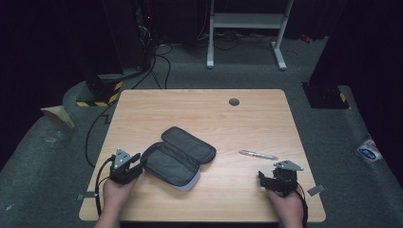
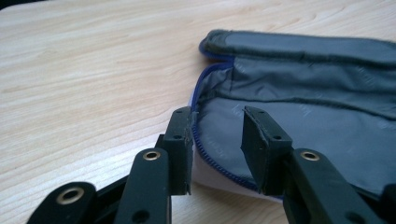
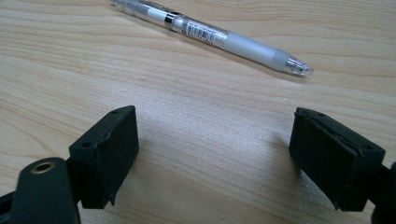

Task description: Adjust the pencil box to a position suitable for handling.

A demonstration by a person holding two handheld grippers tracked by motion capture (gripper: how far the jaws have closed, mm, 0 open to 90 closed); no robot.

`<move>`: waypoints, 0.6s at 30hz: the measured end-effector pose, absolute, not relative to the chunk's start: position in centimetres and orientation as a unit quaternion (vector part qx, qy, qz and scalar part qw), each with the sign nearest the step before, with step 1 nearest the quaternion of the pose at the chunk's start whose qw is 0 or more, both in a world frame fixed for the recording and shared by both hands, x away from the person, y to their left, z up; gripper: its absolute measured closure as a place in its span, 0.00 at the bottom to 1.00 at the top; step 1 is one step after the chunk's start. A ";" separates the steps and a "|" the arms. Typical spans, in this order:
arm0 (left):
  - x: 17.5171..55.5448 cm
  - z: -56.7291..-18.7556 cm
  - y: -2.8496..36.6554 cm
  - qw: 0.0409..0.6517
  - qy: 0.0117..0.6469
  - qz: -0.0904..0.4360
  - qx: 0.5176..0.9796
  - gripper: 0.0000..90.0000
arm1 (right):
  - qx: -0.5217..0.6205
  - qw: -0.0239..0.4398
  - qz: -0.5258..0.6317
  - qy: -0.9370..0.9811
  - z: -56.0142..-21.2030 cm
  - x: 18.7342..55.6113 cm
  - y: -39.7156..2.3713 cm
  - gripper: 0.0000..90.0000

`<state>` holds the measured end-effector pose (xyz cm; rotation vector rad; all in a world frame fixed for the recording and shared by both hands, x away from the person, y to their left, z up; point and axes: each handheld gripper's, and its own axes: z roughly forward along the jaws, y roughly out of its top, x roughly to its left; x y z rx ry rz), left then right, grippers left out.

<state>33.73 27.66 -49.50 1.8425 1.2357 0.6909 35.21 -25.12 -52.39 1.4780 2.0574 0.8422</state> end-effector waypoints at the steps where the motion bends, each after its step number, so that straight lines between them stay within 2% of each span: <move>1: 33.8 -49.6 27.7 0.398 0.489 0.270 0.728 0.71 | 0.536 0.232 0.309 0.750 -52.4 35.2 -25.2 0.18; 5: 33.9 -49.8 27.7 0.396 0.491 0.265 0.729 0.74 | 0.535 0.232 0.311 0.751 -52.4 35.1 -25.1 0.21; 8: 34.1 -49.9 28.0 0.401 0.496 0.259 0.726 0.76 | 0.512 0.243 0.332 0.754 -51.9 34.4 -24.8 0.35; 13: 34.3 -50.1 28.2 0.398 0.499 0.254 0.727 0.81 | 0.484 0.253 0.379 0.747 -50.7 33.4 -23.0 0.40; 16: 34.3 -50.2 28.2 0.395 0.499 0.253 0.729 0.83 | 0.479 0.243 0.382 0.752 -50.7 33.2 -22.3 0.43; 18: 34.2 -50.2 28.0 0.398 0.496 0.251 0.730 0.84 | 0.476 0.216 0.401 0.753 -50.5 33.6 -21.0 0.46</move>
